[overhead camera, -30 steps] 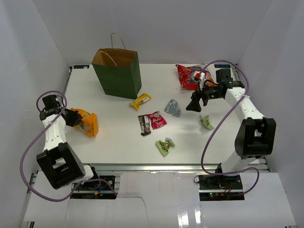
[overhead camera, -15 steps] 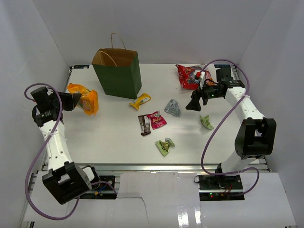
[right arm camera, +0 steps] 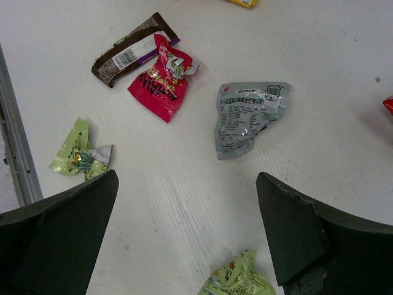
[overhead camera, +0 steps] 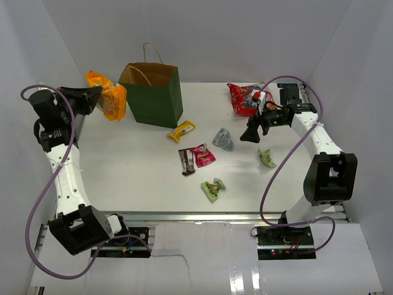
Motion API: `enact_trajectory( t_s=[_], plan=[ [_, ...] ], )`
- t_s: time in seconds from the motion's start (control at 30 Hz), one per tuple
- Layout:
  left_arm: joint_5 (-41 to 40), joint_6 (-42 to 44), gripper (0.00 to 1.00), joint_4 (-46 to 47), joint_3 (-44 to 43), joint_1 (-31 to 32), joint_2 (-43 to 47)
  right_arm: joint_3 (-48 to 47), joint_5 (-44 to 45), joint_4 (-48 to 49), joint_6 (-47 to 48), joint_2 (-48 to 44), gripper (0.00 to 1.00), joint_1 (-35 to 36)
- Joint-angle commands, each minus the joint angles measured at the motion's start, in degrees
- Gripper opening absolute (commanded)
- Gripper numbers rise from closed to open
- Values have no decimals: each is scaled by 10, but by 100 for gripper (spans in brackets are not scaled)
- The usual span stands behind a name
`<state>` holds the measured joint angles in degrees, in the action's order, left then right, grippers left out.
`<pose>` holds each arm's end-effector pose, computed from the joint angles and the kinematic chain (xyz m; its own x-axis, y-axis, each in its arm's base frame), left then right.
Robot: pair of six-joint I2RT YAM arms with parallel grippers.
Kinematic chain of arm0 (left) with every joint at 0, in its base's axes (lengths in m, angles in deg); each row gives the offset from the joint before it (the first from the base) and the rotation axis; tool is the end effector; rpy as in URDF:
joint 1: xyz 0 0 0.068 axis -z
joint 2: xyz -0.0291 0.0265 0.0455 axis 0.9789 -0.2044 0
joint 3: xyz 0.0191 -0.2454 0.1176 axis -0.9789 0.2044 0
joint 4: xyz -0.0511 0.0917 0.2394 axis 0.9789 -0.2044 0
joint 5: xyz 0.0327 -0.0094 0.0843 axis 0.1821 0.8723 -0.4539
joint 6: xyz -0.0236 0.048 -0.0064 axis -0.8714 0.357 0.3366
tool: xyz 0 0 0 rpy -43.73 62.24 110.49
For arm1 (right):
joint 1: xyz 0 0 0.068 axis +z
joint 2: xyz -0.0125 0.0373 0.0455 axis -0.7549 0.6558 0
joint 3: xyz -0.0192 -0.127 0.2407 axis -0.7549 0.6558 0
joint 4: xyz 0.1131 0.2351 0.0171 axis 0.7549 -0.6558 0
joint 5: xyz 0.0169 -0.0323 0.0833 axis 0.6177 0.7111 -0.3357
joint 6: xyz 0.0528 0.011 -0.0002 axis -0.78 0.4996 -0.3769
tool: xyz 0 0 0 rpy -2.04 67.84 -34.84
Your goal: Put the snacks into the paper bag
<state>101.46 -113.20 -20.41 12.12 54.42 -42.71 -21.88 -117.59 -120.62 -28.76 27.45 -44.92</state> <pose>0.2539 0.0902 0.4113 -0.2119 -0.9586 -0.1902 -0.1350 0.2215 -0.9658 0.3381 0.0520 0.2900 -0.3096 -0.4330 -0.8466 -0.9037 0.4109 0.1203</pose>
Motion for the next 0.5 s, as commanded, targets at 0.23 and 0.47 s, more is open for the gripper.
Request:
enact_trajectory(
  t_s=[0.23, 0.47],
  plan=[
    [-34, -75, 0, 110, -255, 104, -122, -25, -20, 10, -6, -2, 99, -2],
    [-79, -86, 0, 111, -472, 169, -292, -16, -16, 9, -7, -9, 100, -2]
  ],
)
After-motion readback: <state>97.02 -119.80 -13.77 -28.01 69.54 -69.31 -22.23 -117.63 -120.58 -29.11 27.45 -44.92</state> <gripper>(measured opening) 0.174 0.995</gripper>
